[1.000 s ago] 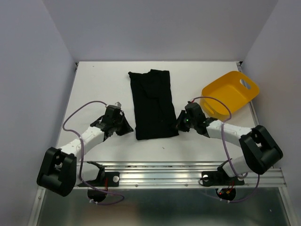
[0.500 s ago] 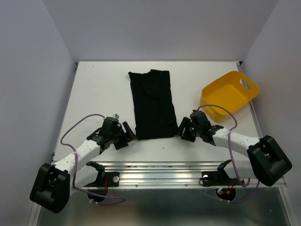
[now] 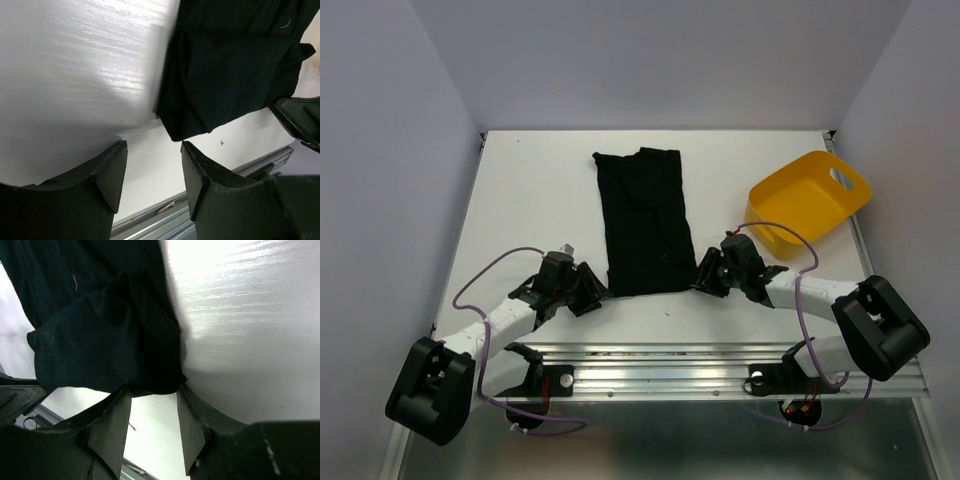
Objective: Roll the t-shirts
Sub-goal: Roll the T-shirt to the center of the board.
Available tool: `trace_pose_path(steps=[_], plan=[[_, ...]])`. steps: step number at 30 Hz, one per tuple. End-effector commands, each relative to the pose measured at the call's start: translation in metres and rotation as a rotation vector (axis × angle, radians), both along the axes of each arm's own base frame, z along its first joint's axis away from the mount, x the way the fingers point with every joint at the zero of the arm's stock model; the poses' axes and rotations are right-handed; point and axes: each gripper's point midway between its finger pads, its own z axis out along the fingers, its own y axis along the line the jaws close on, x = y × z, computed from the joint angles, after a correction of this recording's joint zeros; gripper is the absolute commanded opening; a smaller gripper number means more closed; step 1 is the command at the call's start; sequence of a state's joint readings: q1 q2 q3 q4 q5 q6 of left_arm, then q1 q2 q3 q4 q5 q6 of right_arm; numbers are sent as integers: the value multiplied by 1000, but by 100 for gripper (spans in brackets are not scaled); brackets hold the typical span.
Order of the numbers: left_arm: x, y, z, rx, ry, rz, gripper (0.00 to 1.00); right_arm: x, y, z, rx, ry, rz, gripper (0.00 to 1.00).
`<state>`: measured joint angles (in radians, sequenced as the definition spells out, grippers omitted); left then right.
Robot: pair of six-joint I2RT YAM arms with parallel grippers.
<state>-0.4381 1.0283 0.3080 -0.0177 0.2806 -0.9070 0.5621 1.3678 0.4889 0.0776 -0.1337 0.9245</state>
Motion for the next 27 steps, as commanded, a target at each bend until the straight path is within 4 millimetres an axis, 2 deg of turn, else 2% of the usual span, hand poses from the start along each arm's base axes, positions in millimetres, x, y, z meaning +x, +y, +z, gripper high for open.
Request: trace_pose_path(steps=[1,5,10,13,14,15,17,18,19,20,27], plan=[[8,-6,4,-30,-38,11,58,5,-11,-10,-42,2,-47,46],[14,-9,4,-46,-47,13,53,4,-13,-13,-51,8,-58,44],[17,-15,-4,-42,-20,-6,38,5,-14,-13,-54,7,-66,34],[19,-16,-2,-45,-27,-9,31,6,-14,-13,-53,6,-67,22],[20,-16,-1,-47,-31,-8,29,6,-13,-12,-51,3,-67,22],[21,-16,1,-52,-38,-7,26,6,-13,-11,-49,1,-65,14],[22,-17,6,-58,-48,-4,19,7,-13,-9,-50,-5,-66,7],[23,-17,7,-58,-49,-1,16,7,-13,-10,-51,-6,-63,1],[25,-18,11,-62,-58,0,12,8,-13,-8,-49,-12,-62,1],[24,-18,13,-62,-57,-2,0,8,-14,-7,-52,-15,-62,1],[32,-20,41,-80,-88,11,0,12,-13,5,-59,-30,-59,1]])
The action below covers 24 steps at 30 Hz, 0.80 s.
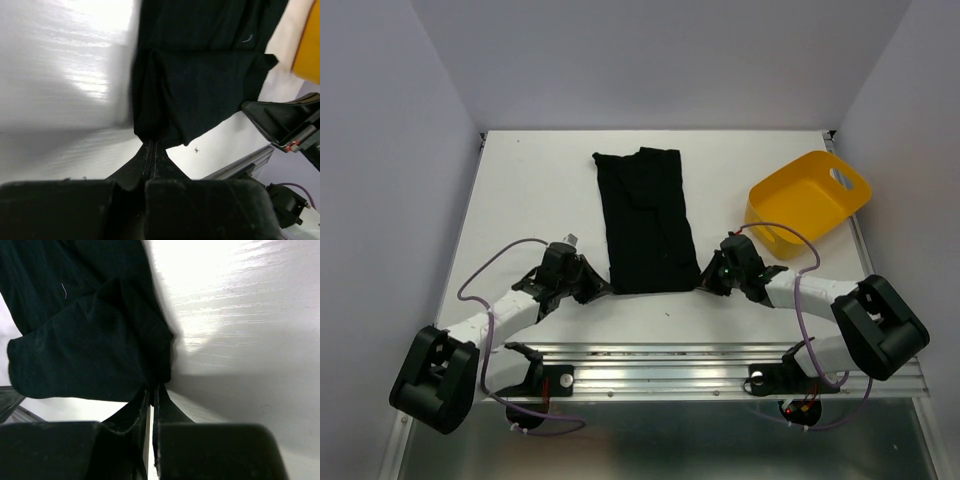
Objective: Roll the t-shirts
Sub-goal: Roll the T-shirt to the center of the board.
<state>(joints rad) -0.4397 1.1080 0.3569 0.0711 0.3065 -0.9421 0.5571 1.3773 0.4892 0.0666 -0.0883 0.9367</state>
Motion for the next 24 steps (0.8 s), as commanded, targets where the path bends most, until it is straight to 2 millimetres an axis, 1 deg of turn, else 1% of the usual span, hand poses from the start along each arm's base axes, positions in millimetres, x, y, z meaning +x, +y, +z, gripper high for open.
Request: trace_pose_path(steps=[1,5,6,8,9,12,14,21,24], plan=[[13,-6,31,-29,-68,8,0,8,-5,13,-29,-37,-13,1],[16,-9,41,-45,-66,14,0,13,-1,24,-5,-54,-21,1],[17,-8,41,-40,-65,19,0,10,-2,22,-16,-32,-19,1],[19,-9,44,-43,-74,19,0,10,-2,24,-10,-28,-19,1],[16,-7,41,-31,-49,20,0,9,-2,25,-10,-26,-20,1],[14,-6,42,-31,-40,21,0,9,-1,30,-4,-25,-25,1],[14,-6,45,-27,-40,21,0,8,-3,31,-10,-17,-32,1],[19,-4,49,7,-18,42,0,13,-3,36,-16,-5,-58,1],[22,-1,51,18,-12,59,0,17,-6,34,-57,21,-82,1]])
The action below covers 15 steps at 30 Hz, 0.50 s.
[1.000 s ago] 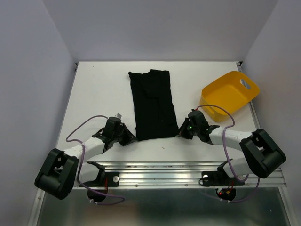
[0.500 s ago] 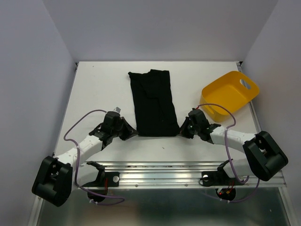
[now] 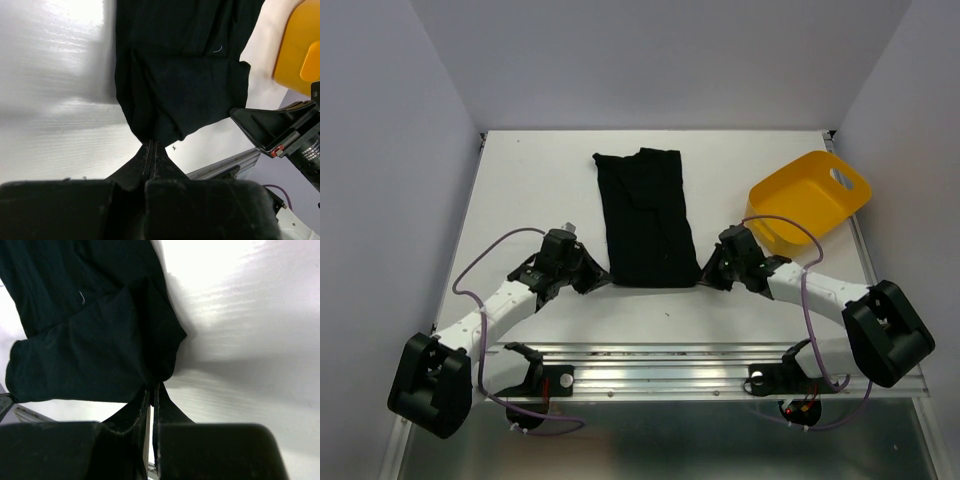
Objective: Roll the t-shirts
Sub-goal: Roll the T-shirt to the center of the board.
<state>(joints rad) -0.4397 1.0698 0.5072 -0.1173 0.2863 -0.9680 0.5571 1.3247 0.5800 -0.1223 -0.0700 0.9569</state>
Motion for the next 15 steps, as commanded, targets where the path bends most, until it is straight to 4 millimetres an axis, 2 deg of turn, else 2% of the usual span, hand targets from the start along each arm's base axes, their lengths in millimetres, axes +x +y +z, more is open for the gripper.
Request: trace_pose_path(steps=[1,8,12,15], plan=[[11,2,14,20,-21,31,0,18,-3,13,-38,-16,-56,1],[20,2,18,29,-26,43,0,21,-1,14,-29,-6,-67,1],[15,4,12,37,-10,30,0,16,-1,14,-17,2,-64,1],[4,7,4,50,12,12,0,5,0,10,11,27,-49,1]])
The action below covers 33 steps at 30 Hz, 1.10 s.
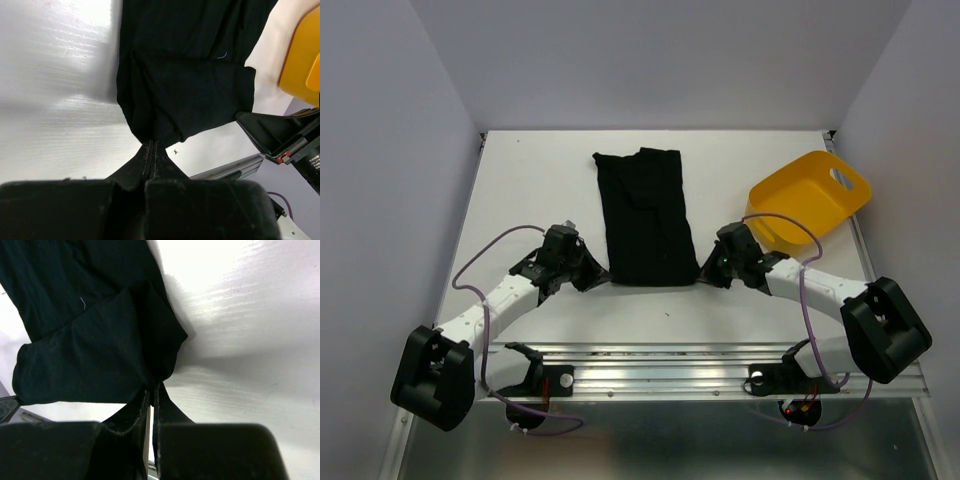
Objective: Roll the t-shirts
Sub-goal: Roll the T-shirt to the center of the board.
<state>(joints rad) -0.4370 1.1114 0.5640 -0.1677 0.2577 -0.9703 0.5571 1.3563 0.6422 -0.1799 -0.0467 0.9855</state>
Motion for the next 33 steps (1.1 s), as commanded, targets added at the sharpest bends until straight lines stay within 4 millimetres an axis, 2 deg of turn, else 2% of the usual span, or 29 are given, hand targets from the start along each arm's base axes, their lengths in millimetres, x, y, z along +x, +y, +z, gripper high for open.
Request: trace_pose_path(steps=[1,7,12,18,22,23,25,27,29,32,33], plan=[[-7,6,0,22,-9,-13,0,-6,0,5,37,3,-6,1],[-27,16,-15,48,26,-19,0,-37,-1,-13,23,64,5,1],[-37,21,-13,45,31,-9,0,-53,4,-10,45,86,-19,1],[-36,23,-4,50,0,-4,0,-51,5,3,77,57,-53,1],[-33,25,-7,89,-18,-35,0,-55,-3,-6,22,65,-32,1],[-33,25,-9,101,-20,-51,0,-57,-11,-12,-30,59,-22,1],[-33,25,-10,109,-22,-68,0,-66,-17,-21,-73,81,25,22],[-32,23,-9,113,-29,-83,0,-70,-26,-25,-132,91,49,33],[-29,22,-7,118,-42,-98,0,-69,-35,-18,-181,59,67,36],[-20,12,0,112,-61,-129,0,-43,-31,18,-180,-81,64,33],[-20,7,1,110,-63,-148,0,-34,-28,28,-181,-118,60,24]])
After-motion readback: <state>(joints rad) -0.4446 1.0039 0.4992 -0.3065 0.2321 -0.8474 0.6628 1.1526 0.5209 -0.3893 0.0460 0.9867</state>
